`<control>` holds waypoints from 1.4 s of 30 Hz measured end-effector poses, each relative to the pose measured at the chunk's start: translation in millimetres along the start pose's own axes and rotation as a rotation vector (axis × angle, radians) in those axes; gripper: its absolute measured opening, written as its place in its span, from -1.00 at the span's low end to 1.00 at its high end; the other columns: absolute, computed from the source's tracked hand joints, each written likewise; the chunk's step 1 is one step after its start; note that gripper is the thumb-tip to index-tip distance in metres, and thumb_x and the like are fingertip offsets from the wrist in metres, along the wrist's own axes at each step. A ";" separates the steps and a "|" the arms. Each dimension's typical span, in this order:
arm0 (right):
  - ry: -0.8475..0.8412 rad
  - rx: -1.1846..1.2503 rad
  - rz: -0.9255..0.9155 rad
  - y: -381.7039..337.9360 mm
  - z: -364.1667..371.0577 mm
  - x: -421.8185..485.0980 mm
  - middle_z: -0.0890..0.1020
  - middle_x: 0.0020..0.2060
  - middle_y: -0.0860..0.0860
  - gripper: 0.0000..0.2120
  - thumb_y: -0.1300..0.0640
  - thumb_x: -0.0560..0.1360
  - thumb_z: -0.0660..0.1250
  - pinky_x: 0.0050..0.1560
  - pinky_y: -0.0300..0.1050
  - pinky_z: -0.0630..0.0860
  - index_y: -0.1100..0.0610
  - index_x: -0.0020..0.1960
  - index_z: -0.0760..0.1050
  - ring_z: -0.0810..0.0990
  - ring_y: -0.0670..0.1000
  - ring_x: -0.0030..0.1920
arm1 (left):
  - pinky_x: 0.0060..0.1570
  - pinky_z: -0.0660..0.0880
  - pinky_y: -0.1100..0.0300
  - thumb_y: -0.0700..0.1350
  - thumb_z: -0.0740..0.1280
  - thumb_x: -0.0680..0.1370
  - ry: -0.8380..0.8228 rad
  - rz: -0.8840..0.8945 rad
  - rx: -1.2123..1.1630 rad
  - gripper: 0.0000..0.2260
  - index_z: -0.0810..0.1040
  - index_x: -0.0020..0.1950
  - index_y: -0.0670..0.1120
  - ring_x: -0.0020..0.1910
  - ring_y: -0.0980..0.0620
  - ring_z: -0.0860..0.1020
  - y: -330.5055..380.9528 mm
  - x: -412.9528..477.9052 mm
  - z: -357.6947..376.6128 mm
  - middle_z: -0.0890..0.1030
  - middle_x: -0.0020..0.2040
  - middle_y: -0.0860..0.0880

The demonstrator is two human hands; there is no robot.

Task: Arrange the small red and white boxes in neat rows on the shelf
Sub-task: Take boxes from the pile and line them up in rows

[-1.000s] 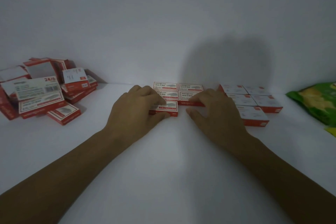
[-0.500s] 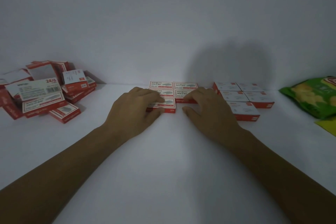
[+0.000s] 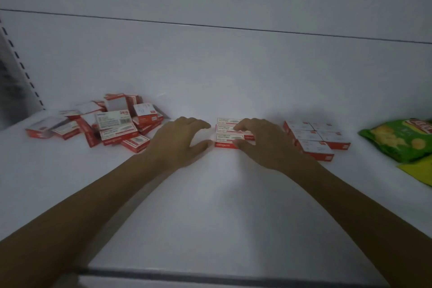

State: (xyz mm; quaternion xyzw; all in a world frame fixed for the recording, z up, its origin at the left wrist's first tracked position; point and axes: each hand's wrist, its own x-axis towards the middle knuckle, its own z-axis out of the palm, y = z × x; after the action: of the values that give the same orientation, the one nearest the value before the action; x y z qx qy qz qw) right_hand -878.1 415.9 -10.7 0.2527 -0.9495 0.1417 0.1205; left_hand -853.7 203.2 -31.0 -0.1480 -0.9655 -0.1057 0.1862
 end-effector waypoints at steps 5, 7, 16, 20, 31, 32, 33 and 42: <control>-0.018 0.116 -0.077 -60.4 20.5 6.9 0.58 0.12 -0.03 -0.68 -0.05 0.47 0.29 0.21 -0.03 0.37 0.01 0.19 0.46 0.49 0.01 0.17 | 0.15 0.43 0.02 0.21 0.08 0.49 0.031 0.048 0.147 -0.51 0.48 0.26 -0.04 0.18 -0.08 0.50 -51.1 -45.4 -35.3 0.55 0.23 -0.05; -0.053 0.097 -0.140 -86.0 29.7 10.7 0.56 0.15 -0.04 -0.67 -0.07 0.48 0.28 0.23 -0.01 0.36 0.00 0.21 0.44 0.48 0.01 0.18 | 0.14 0.44 0.00 0.20 0.08 0.49 0.047 0.025 0.157 -0.50 0.48 0.27 -0.05 0.18 -0.09 0.50 -73.3 -59.5 -48.6 0.55 0.23 -0.07; -0.012 0.074 -0.264 -173.1 55.6 35.1 0.52 0.23 0.02 -0.59 -0.04 0.48 0.31 0.19 -0.04 0.43 0.07 0.28 0.42 0.50 0.04 0.18 | 0.05 0.45 0.09 0.20 0.11 0.46 0.118 -0.132 0.049 -0.48 0.51 0.22 -0.11 0.11 -0.08 0.51 -143.7 -111.4 -58.2 0.57 0.15 -0.09; 0.024 0.026 -0.247 -197.9 70.1 48.4 0.44 0.29 0.07 -0.54 0.00 0.49 0.30 0.19 0.02 0.44 0.11 0.34 0.35 0.45 0.09 0.23 | 0.01 0.43 0.06 0.11 0.24 0.47 0.109 -0.105 0.061 -0.59 0.49 0.22 -0.10 0.07 -0.10 0.50 -146.1 -108.3 -52.0 0.59 0.12 -0.08; 0.276 0.010 -0.144 -210.9 112.2 48.5 0.59 0.06 0.10 -0.67 0.02 0.39 0.34 -0.01 0.03 0.47 0.10 0.12 0.53 0.51 0.16 0.06 | 0.11 0.41 -0.09 0.07 0.24 0.44 0.182 -0.074 -0.024 -0.58 0.51 0.22 -0.10 0.19 -0.15 0.44 -154.5 -111.7 -43.8 0.55 0.17 -0.10; 0.310 -0.002 -0.149 -211.3 110.4 47.3 0.59 0.01 0.09 -0.68 0.01 0.36 0.37 -0.06 0.01 0.49 0.10 0.07 0.54 0.51 0.15 0.01 | 0.13 0.40 -0.08 0.05 0.26 0.45 0.176 -0.075 -0.033 -0.61 0.52 0.21 -0.09 0.20 -0.13 0.43 -154.9 -111.5 -43.0 0.55 0.18 -0.08; 0.332 -0.006 -0.155 -211.9 109.6 46.3 0.60 -0.01 0.08 -0.69 0.00 0.34 0.40 -0.08 -0.01 0.49 0.10 0.04 0.55 0.51 0.13 -0.01 | 0.17 0.38 -0.06 0.03 0.28 0.47 0.176 -0.079 -0.045 -0.64 0.52 0.23 -0.07 0.22 -0.10 0.41 -154.9 -111.7 -42.8 0.54 0.20 -0.06; 0.358 0.197 0.006 -213.0 109.6 47.6 0.53 0.19 0.04 -0.44 -0.16 0.39 0.35 0.19 0.01 0.42 0.08 0.29 0.36 0.50 0.06 0.14 | -0.20 0.45 0.08 0.11 0.14 0.56 0.435 -0.111 -0.181 -0.65 0.56 -0.03 -0.14 -0.21 -0.09 0.52 -153.3 -107.8 -50.6 0.63 -0.14 -0.12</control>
State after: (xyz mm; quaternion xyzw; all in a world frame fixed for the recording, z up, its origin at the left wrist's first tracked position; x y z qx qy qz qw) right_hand -826.0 181.3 -54.1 0.2312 -0.8953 0.2767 0.2615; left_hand -791.4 20.3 -50.1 -0.0847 -0.8959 -0.2314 0.3698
